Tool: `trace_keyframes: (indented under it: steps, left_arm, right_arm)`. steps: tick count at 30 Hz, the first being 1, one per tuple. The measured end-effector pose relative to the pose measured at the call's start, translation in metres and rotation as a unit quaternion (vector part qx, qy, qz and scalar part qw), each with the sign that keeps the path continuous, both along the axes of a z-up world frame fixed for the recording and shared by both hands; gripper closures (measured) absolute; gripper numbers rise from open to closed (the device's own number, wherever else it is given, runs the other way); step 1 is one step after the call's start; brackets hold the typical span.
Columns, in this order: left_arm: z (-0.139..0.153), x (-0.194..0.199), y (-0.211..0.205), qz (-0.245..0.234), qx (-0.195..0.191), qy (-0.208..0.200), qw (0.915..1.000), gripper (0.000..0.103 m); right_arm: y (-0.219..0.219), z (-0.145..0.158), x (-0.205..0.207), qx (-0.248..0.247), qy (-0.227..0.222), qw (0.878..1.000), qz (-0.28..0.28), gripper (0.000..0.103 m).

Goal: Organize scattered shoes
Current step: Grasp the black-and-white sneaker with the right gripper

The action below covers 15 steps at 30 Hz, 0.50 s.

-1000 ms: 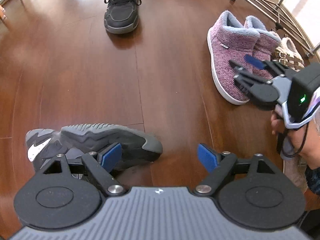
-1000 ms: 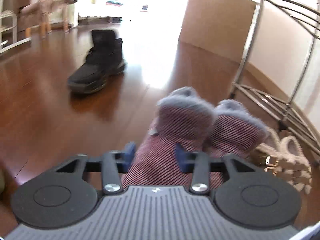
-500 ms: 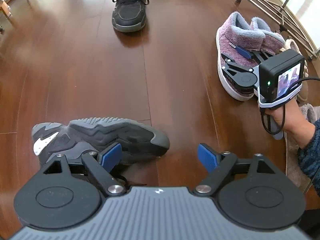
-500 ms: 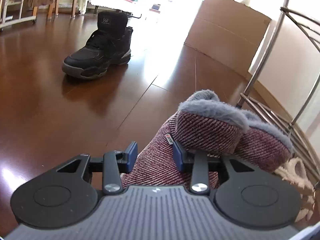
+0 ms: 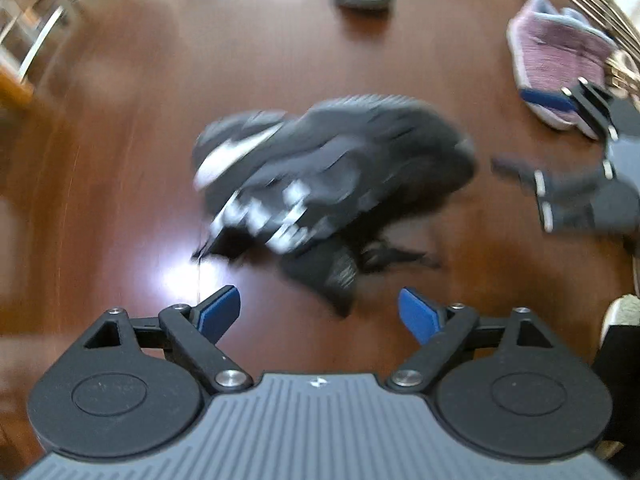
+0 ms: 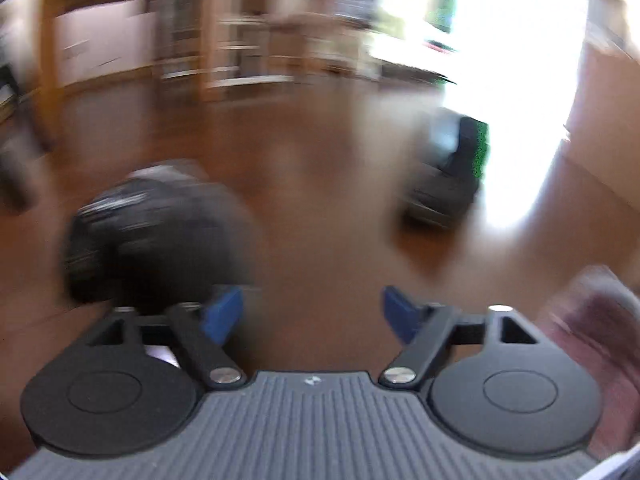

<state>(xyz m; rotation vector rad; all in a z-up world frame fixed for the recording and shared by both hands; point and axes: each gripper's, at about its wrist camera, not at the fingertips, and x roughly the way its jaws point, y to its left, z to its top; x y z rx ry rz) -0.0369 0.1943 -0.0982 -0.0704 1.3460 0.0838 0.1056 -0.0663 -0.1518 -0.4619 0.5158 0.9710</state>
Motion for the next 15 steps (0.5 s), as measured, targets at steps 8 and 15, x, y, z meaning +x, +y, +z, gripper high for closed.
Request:
trace_keyframes:
  steps: [8,15]
  left_arm:
    - [-0.024,-0.041,0.049,0.050,-0.088,-0.030,0.9945,0.014]
    - [-0.032,-0.046,0.062,0.062,-0.124,-0.041,0.9896,0.014]
  right_arm:
    - [0.062,-0.035,-0.001,-0.070,0.049,0.996,-0.018,0.039]
    - [0.052,-0.036,0.031,-0.001,0.235,0.959,-0.158,0.041]
